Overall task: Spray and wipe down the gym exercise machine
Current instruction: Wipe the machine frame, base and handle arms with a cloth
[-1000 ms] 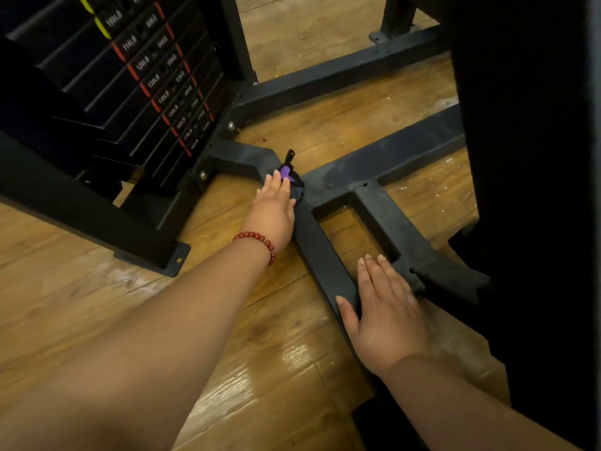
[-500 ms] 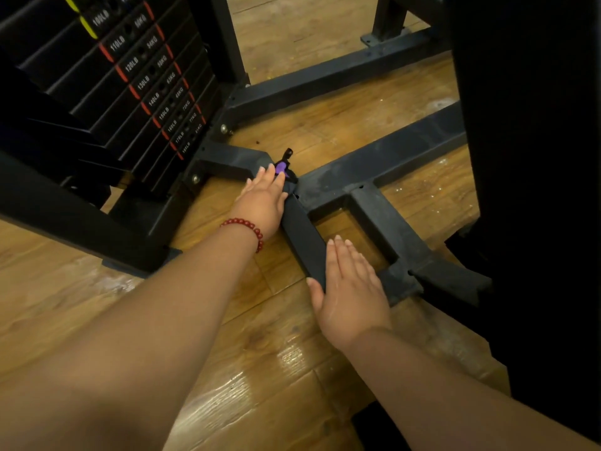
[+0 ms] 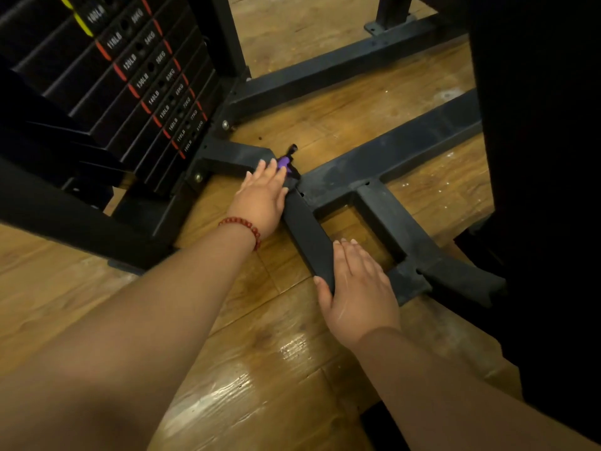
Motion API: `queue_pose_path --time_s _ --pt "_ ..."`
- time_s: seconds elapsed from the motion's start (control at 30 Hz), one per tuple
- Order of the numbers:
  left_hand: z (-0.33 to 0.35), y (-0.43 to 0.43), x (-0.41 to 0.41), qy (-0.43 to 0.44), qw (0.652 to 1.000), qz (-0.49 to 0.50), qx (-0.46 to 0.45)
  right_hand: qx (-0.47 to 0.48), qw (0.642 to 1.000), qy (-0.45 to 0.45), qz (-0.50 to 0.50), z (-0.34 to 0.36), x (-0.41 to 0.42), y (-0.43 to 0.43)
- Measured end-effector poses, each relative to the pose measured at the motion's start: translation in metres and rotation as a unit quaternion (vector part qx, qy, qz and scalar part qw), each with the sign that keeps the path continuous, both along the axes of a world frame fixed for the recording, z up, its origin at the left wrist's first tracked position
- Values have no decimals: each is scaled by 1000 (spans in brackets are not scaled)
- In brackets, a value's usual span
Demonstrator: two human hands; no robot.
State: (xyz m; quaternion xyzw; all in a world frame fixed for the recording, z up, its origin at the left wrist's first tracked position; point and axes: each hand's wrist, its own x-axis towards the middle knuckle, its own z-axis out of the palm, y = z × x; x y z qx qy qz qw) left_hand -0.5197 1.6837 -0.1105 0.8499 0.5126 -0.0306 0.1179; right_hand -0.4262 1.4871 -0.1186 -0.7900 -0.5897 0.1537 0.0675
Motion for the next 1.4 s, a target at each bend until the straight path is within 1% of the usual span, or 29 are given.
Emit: queue_pose_path --time_s 0.1,0.17,0.23,0.3,0.4,0.47,0.57,0.63,0.7,0.77,0.87,0.9,0.97,1.1,1.2,1.27,1.33,1.4 --pt "8 22 11 19 998 55 -20 -9 1000 9 11 0 2 0" --pt "8 22 17 8 997 72 -12 -10 1000 9 -1 0 1 1" --pt "4 10 16 -17 998 56 1 -12 1000 8 -12 -5 0 0" --pt "-1 -6 10 -28 999 14 13 -18 1000 4 -19 -6 -1 0" --pt "1 0 -2 -27 1000 -7 -3 -14 1000 10 -17 -4 0 1" --pt "4 14 -2 -19 999 30 -24 -14 1000 24 0 -2 1 1" --pt "7 27 12 -21 994 98 -42 -2 999 37 -3 -1 3 1" --pt "6 27 19 -34 991 123 -41 7 999 37 -8 -3 3 0" --pt "8 26 19 -43 991 124 -41 8 999 40 -8 -4 3 0" --pt "13 18 16 -47 994 86 -45 6 999 43 -7 -4 3 0" --pt "12 -11 13 -33 999 -35 -23 11 999 46 -7 -1 3 0" --pt "10 -18 9 -38 997 -60 -21 12 999 50 -6 1 4 1" --pt "10 -19 3 -43 995 -86 -26 7 998 61 -5 1 5 0" --pt "16 -10 18 9 993 -113 -26 33 997 71 -20 4 4 -2" --pt "14 -8 32 26 993 -116 -6 29 997 74 -16 3 4 -4" --pt "17 -9 36 34 991 -129 -11 30 997 75 -15 2 6 -4" --pt "23 -17 40 42 986 -162 -28 34 996 80 -18 2 6 -4" --pt "23 -26 40 41 978 -204 -22 42 995 84 -24 4 5 -5"
